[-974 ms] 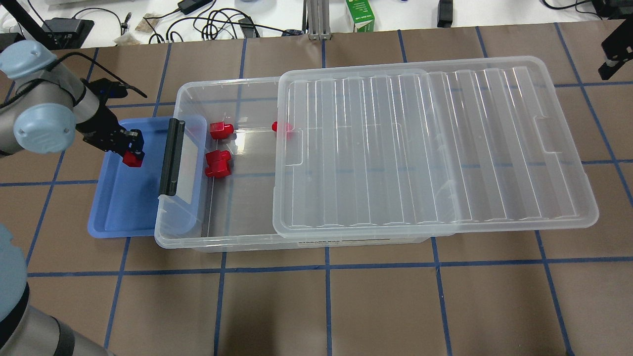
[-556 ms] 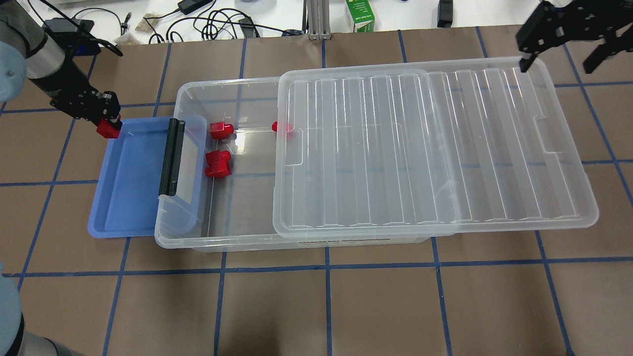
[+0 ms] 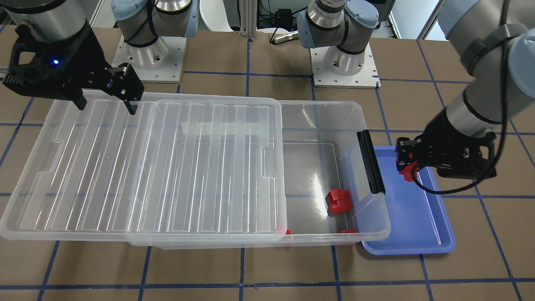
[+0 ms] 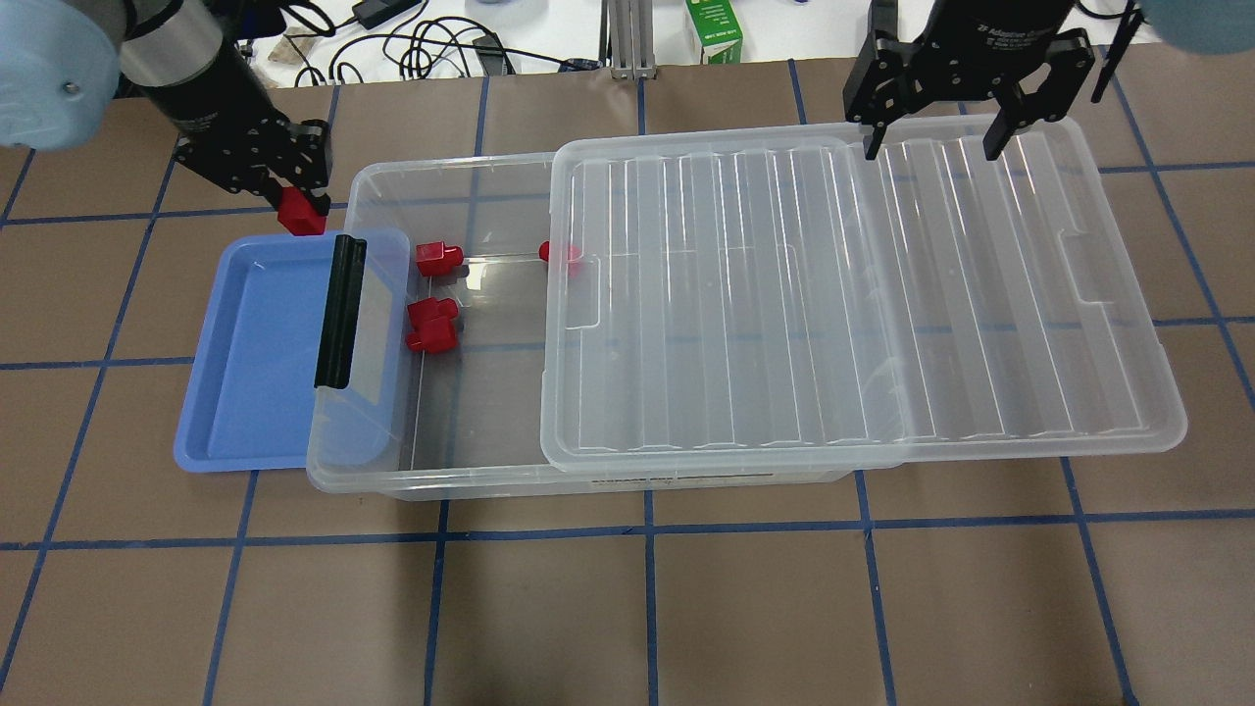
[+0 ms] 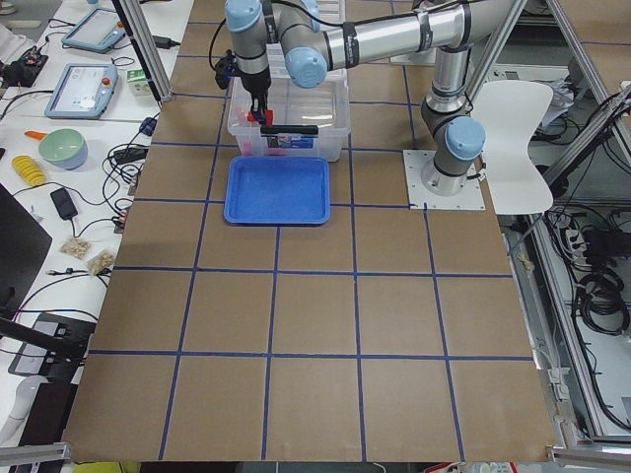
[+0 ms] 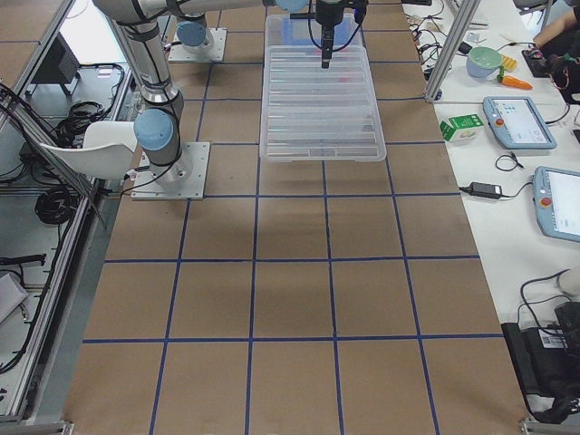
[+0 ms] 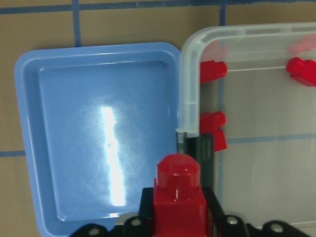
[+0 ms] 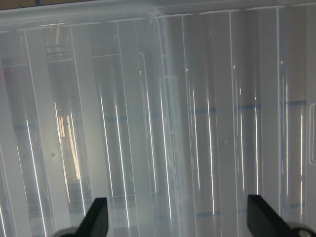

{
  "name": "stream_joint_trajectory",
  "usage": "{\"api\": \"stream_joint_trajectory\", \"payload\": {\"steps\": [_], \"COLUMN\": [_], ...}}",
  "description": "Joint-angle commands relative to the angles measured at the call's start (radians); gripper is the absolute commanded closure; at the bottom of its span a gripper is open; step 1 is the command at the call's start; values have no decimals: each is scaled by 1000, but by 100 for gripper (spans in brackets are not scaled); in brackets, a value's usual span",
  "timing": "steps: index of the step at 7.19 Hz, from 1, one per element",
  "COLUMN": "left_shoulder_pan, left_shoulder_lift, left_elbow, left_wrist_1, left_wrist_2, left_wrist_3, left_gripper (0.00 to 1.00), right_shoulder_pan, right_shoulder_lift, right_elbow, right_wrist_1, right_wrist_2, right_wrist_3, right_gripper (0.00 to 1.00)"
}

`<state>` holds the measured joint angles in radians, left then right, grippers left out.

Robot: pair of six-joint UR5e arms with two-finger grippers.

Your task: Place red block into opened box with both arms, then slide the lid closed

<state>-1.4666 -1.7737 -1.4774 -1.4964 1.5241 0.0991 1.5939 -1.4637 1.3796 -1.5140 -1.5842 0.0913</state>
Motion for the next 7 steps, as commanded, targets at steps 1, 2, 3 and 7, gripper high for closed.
{"api": "stream_joint_trajectory", "payload": {"steps": [1,2,3,7], "left_shoulder_pan": [-122,-142,-147,-147], "left_shoulder_lift": [-15,-18,-24,-79], "left_elbow": [-33,-69,-125,-279], "left_wrist_1": [11,36,98,258], "left_wrist_2": [-4,-4,-5,-7], "left_wrist_3": [-183,-215,-214,-207], "left_gripper": [100,100,100,100], "right_shoulder_pan": [4,4,4,4], "right_shoulder_lift": [14,14,13,11], "right_elbow": [-2,-2,-4,-5], "right_wrist_1": [-31,-31,-28,-31], "right_wrist_2": [-3,-2,-3,-3], "right_wrist_3": [-4,-4,-5,-5], "right_gripper": [0,0,0,0]}}
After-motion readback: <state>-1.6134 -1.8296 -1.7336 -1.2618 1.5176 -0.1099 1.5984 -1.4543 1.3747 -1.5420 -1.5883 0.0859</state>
